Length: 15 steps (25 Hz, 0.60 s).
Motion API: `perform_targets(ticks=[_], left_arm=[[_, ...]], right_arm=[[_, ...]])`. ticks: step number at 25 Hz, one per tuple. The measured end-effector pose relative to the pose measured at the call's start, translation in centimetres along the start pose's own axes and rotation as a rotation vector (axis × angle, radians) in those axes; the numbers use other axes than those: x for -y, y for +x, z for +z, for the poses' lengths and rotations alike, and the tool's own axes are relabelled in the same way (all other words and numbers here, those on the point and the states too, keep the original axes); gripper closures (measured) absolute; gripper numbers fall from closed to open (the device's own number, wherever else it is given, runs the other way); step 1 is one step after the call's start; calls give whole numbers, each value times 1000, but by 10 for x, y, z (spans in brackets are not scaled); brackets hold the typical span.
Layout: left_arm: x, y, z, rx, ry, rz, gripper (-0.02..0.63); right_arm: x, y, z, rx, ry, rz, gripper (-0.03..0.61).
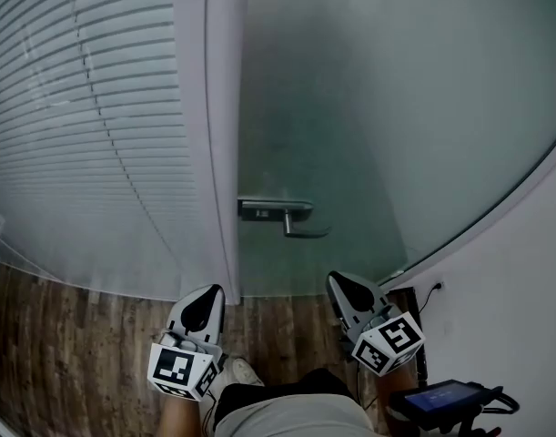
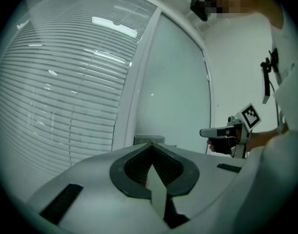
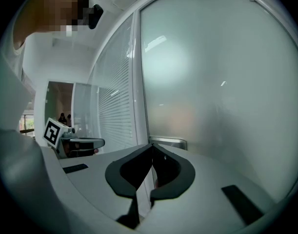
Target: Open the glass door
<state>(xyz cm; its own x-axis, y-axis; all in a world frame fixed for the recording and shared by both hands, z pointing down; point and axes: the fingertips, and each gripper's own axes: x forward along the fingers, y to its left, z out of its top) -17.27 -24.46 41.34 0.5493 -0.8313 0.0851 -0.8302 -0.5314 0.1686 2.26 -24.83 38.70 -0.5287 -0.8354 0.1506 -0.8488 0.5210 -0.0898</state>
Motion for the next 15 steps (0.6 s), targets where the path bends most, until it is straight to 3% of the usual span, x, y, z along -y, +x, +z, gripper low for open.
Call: perform_targets(ticks=[7, 12, 15], left_arm=[[-16, 33, -8, -23, -12, -52, 614], [-1, 51, -22, -24, 23, -16, 614], [15, 51, -10, -40, 15, 6, 614]], right_arm=[[18, 27, -11, -40, -9, -38, 577], [51, 33, -23, 3, 3, 25, 577], [60, 24, -13, -15, 19, 51, 577]])
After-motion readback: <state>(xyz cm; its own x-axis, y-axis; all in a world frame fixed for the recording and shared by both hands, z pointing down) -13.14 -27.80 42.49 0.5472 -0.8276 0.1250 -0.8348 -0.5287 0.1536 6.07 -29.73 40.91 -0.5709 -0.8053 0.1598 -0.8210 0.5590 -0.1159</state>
